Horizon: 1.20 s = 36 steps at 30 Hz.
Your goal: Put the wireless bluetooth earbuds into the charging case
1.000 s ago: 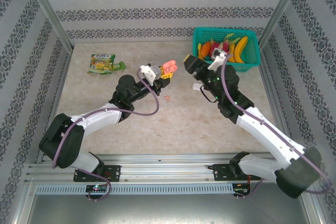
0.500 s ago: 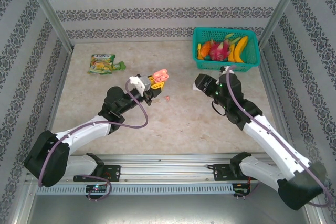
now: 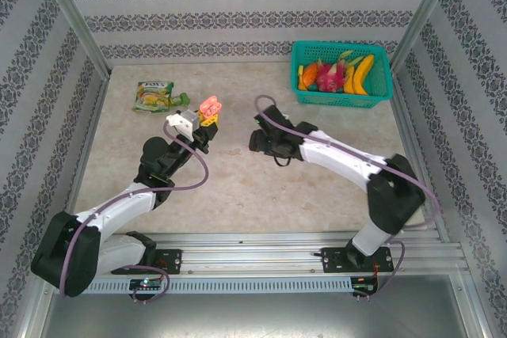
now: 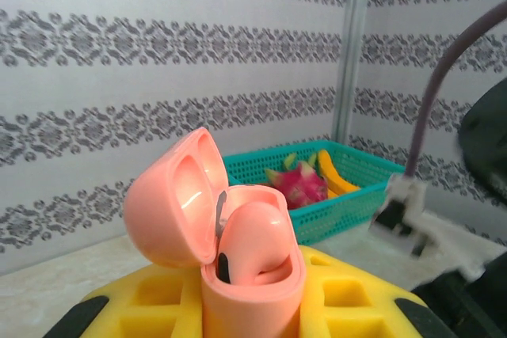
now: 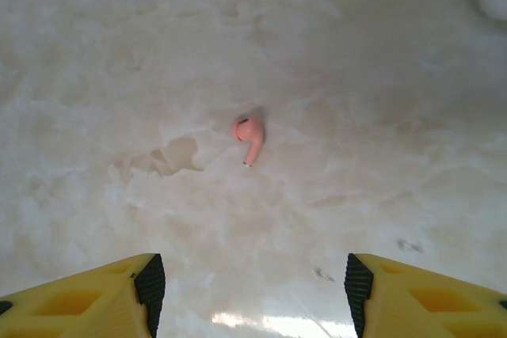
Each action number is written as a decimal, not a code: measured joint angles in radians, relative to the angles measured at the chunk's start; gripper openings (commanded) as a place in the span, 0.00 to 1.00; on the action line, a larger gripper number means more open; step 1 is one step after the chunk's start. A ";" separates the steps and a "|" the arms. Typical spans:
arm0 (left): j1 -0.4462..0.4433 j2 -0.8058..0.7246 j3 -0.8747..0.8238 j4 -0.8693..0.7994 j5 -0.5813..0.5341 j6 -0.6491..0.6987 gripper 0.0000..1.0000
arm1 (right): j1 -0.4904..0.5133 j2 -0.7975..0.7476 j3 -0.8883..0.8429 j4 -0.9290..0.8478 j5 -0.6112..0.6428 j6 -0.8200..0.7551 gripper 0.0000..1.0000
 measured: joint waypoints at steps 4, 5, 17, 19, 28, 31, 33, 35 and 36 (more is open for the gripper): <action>0.030 -0.053 -0.017 0.000 -0.024 -0.006 0.00 | 0.014 0.175 0.162 -0.065 0.024 -0.010 0.64; 0.036 -0.063 -0.021 0.000 -0.030 -0.007 0.00 | 0.015 0.206 0.193 -0.082 0.031 -0.011 0.64; 0.083 -0.120 -0.045 -0.005 -0.057 -0.029 0.00 | 0.016 0.487 0.488 -0.286 0.098 -0.068 0.60; 0.083 -0.120 -0.045 -0.006 -0.057 -0.029 0.00 | 0.016 0.513 0.516 -0.304 0.101 -0.076 0.59; 0.083 -0.117 -0.045 -0.007 -0.057 -0.029 0.00 | 0.015 0.605 0.621 -0.372 0.118 -0.089 0.54; 0.083 -0.117 -0.045 -0.007 -0.057 -0.029 0.00 | 0.015 0.625 0.646 -0.388 0.127 -0.089 0.52; 0.083 -0.117 -0.045 -0.007 -0.057 -0.029 0.00 | 0.015 0.634 0.652 -0.393 0.132 -0.089 0.51; 0.083 -0.115 -0.045 -0.007 -0.056 -0.029 0.00 | 0.015 0.643 0.655 -0.400 0.137 -0.088 0.51; 0.083 -0.114 -0.045 -0.007 -0.056 -0.029 0.00 | 0.015 0.646 0.655 -0.403 0.139 -0.087 0.51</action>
